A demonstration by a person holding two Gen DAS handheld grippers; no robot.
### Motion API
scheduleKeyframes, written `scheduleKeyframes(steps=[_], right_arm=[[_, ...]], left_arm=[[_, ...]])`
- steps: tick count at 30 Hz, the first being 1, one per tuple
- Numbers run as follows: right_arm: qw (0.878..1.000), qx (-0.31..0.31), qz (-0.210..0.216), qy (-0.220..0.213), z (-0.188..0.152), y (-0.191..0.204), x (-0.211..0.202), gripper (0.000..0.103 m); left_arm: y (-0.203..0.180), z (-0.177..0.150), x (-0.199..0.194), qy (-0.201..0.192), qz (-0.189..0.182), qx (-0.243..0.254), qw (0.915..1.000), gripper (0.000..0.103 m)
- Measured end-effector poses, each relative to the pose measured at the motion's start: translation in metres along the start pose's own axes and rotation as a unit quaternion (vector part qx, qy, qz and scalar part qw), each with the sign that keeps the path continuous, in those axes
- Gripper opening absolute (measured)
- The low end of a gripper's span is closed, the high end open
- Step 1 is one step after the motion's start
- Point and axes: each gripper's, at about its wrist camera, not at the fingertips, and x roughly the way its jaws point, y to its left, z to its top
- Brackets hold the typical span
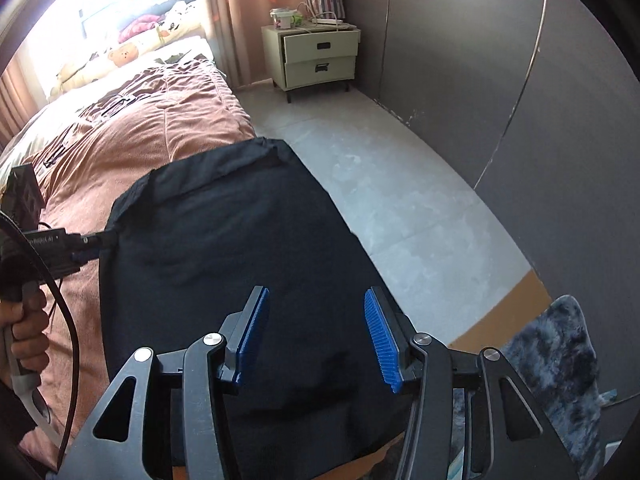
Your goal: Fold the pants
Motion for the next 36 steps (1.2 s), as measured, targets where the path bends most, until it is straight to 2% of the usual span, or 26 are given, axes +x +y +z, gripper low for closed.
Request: scheduleKeyframes(steps=[4, 6, 13, 16, 20, 22, 24, 27, 30, 33, 36], right_arm=[[0.999, 0.012, -0.010, 0.028, -0.020, -0.020, 0.008, 0.047], [0.999, 0.019, 0.000, 0.029, -0.020, -0.031, 0.011, 0.047], [0.997, 0.042, -0.003, 0.057, -0.038, -0.051, -0.018, 0.047], [0.998, 0.048, 0.001, 0.047, -0.041, -0.055, -0.041, 0.047], [0.997, 0.067, -0.001, 0.042, -0.043, -0.060, -0.075, 0.048], [0.996, 0.073, -0.011, 0.043, -0.045, -0.059, -0.095, 0.056], [0.997, 0.072, -0.022, 0.036, -0.043, -0.051, -0.112, 0.077], [0.996, 0.077, -0.029, 0.024, -0.044, -0.041, -0.136, 0.085], [0.995, 0.090, -0.032, 0.019, -0.050, -0.034, -0.162, 0.095], [0.994, 0.098, -0.056, 0.004, -0.058, -0.024, -0.192, 0.096], [0.993, 0.103, -0.059, -0.014, -0.063, -0.017, -0.220, 0.103]], left_arm=[[0.005, -0.008, -0.014, -0.004, 0.018, 0.003, 0.9998, 0.024], [0.003, -0.013, -0.018, 0.000, 0.022, 0.003, 0.9998, 0.024], [-0.010, -0.026, -0.034, 0.011, 0.048, 0.039, 0.9980, 0.024], [-0.018, -0.032, -0.051, 0.008, 0.060, 0.056, 0.9966, 0.029], [-0.031, -0.040, -0.075, -0.004, 0.063, 0.076, 0.9951, 0.048], [-0.040, -0.045, -0.088, -0.011, 0.069, 0.093, 0.9932, 0.056], [-0.048, -0.049, -0.100, -0.013, 0.077, 0.107, 0.9911, 0.070], [-0.059, -0.056, -0.120, -0.026, 0.088, 0.128, 0.9875, 0.083], [-0.070, -0.063, -0.140, -0.037, 0.099, 0.154, 0.9823, 0.103], [-0.082, -0.073, -0.161, -0.040, 0.103, 0.189, 0.9757, 0.103], [-0.089, -0.087, -0.184, -0.042, 0.106, 0.214, 0.9701, 0.103]])
